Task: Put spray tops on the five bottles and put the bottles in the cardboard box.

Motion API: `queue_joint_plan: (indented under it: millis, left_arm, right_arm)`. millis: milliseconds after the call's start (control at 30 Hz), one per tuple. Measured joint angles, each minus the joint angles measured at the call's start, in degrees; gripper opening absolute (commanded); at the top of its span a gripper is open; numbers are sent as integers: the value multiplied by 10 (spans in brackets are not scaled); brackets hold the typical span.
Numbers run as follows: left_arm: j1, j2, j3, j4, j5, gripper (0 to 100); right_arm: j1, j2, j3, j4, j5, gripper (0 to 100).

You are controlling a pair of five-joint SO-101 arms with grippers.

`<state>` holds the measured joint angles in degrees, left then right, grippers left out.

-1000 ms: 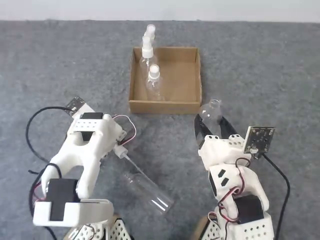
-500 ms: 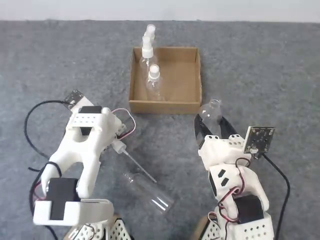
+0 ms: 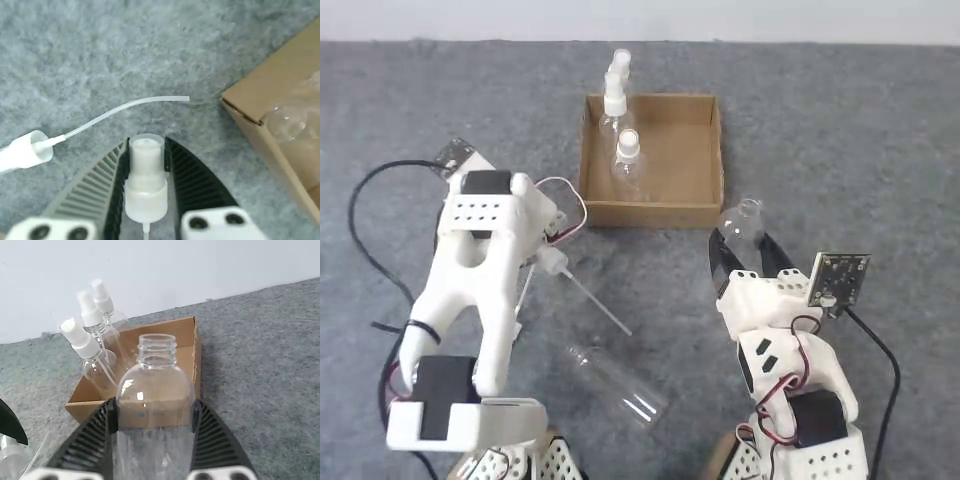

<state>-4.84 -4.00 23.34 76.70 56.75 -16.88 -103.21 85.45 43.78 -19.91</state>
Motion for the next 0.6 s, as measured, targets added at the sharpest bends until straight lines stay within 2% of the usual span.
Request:
queue_joint_plan:
  millis: [267,600]
  left_arm:
    - [0,-13,-12,10,0,12]
    - [0,-217,-12,10,0,12]
  right_arm:
    - [0,0,0,0,0,7]
    - [0,0,0,0,0,6]
